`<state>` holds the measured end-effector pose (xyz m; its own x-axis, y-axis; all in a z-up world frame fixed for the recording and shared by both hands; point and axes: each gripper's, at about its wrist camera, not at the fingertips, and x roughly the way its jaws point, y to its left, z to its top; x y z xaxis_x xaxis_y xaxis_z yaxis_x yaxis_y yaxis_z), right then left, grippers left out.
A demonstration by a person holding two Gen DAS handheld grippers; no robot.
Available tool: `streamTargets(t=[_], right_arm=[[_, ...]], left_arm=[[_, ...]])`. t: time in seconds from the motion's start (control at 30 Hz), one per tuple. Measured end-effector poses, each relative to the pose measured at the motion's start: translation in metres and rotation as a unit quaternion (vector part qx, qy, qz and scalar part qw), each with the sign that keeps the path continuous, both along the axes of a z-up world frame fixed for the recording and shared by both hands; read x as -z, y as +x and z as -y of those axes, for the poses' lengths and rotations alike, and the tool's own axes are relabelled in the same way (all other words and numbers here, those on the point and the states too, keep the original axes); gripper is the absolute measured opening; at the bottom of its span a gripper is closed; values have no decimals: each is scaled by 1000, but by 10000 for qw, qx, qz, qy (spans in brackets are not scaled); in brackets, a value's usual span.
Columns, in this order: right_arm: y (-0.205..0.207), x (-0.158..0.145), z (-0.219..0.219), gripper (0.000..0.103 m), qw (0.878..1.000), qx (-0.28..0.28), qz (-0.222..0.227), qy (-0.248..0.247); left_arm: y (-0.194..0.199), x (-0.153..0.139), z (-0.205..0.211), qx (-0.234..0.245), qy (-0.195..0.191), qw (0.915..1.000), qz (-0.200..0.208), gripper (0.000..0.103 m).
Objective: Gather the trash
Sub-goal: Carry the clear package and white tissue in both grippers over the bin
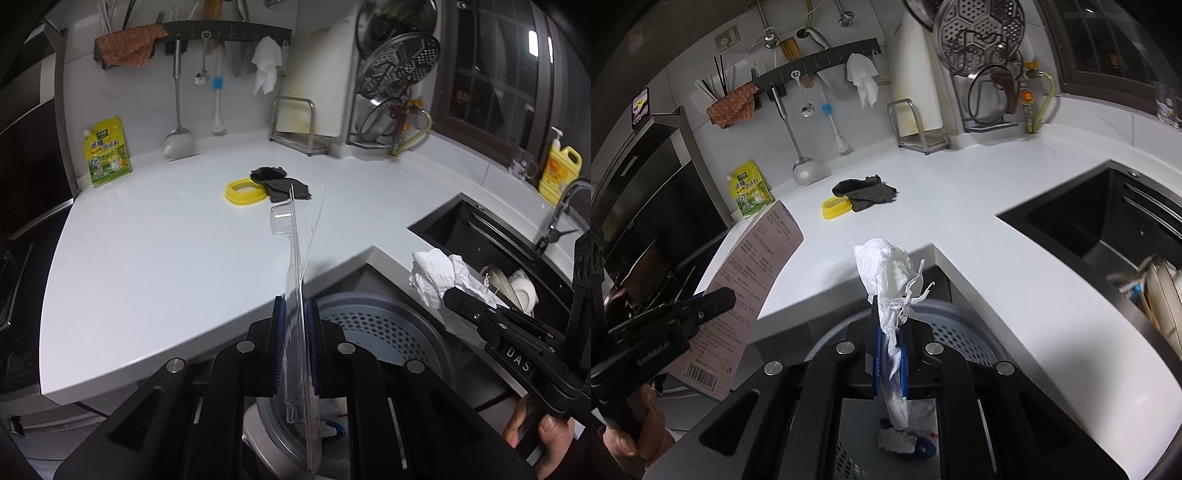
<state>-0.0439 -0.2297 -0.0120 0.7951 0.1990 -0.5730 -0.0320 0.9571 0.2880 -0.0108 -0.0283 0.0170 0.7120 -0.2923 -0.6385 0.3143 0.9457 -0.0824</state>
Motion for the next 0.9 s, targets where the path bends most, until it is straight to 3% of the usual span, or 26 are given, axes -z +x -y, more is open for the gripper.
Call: streamTargets(t=[0.37, 0.9], right_arm=[[-37, 15, -1, 7, 9999, 57, -120, -30], [-30, 54, 0, 8, 9978, 20, -665, 18]], left_arm=[[-35, 21, 13, 292, -2, 9994, -185, 12], [-25, 67, 30, 464, 171, 9963, -701, 13]])
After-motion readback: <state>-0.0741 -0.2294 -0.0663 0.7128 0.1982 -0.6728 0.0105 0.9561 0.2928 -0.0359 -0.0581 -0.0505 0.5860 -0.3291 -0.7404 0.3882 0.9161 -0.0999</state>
